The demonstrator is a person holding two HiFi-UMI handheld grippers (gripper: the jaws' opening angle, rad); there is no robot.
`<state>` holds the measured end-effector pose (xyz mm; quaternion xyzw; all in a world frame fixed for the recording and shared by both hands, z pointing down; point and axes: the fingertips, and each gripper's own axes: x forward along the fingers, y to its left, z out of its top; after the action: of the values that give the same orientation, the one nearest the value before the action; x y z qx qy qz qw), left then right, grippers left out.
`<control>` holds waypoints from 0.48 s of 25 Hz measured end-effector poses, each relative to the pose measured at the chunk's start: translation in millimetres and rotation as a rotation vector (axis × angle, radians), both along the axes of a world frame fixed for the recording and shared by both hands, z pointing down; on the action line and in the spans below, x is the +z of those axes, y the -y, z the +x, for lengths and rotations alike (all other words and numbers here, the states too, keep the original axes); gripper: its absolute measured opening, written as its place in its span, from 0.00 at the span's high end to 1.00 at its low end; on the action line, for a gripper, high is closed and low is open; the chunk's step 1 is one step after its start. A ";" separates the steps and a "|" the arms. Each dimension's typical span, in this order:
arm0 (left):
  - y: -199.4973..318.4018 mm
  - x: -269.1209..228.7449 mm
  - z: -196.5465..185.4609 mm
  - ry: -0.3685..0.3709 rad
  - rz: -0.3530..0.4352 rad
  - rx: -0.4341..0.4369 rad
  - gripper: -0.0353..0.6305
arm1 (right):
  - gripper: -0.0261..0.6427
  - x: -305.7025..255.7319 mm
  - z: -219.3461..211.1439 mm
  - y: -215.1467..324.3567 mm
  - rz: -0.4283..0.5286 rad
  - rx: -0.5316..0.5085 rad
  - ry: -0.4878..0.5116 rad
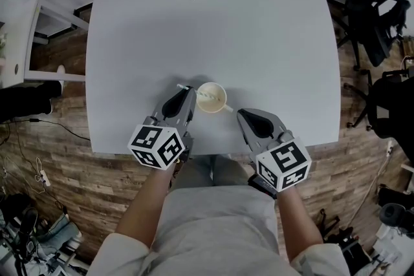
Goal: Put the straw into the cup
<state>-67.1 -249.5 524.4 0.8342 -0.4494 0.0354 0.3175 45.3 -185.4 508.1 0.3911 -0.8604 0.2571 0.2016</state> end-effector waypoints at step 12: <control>0.5 4.6 -6.9 -0.001 -0.015 -0.009 0.86 | 0.95 2.1 -6.5 -1.3 -0.002 -0.016 -0.003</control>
<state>-74.0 -250.0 529.0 0.8300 -0.4526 0.0370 0.3239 38.8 -184.2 510.2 0.3843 -0.8630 0.2556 0.2055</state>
